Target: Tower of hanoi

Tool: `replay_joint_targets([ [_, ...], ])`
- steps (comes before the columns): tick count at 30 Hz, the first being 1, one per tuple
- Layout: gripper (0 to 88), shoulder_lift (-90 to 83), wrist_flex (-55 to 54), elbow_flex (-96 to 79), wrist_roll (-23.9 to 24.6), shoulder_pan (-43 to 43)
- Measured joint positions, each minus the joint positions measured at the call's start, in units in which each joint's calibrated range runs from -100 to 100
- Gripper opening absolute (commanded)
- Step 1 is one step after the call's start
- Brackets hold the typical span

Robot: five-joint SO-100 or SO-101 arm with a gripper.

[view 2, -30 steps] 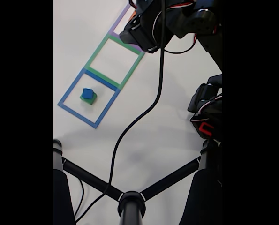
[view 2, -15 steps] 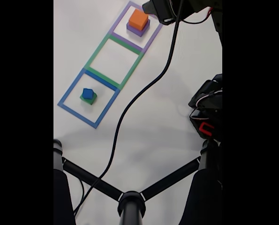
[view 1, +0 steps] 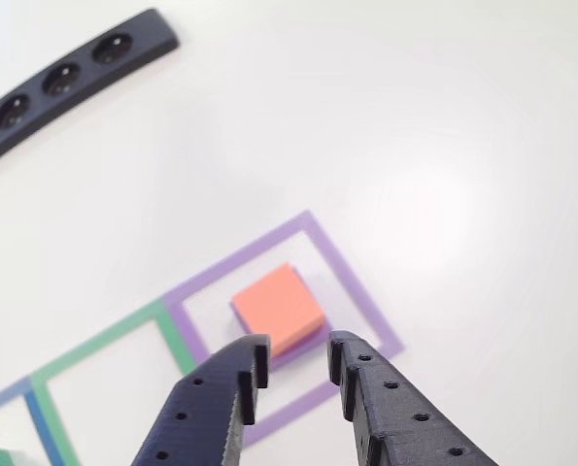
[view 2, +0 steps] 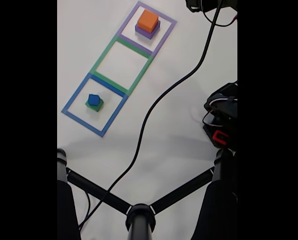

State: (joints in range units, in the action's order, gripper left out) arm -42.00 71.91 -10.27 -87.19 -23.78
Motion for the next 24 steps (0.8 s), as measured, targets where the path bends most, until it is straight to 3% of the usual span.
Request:
replay_joint_targets([
  [3, 16.6, -2.79, -6.50, -10.01, -7.49, -0.98],
  [6, 19.7, -3.71, -12.12, -18.10, -11.63, -1.15],
  [11, 30.6, -3.88, -25.60, -31.77, -11.63, -0.98],
  [17, 31.9, -3.88, -40.29, -46.82, -11.63, -1.15],
  [24, 41.3, -3.88, -57.62, -61.10, -11.63, -3.77],
])
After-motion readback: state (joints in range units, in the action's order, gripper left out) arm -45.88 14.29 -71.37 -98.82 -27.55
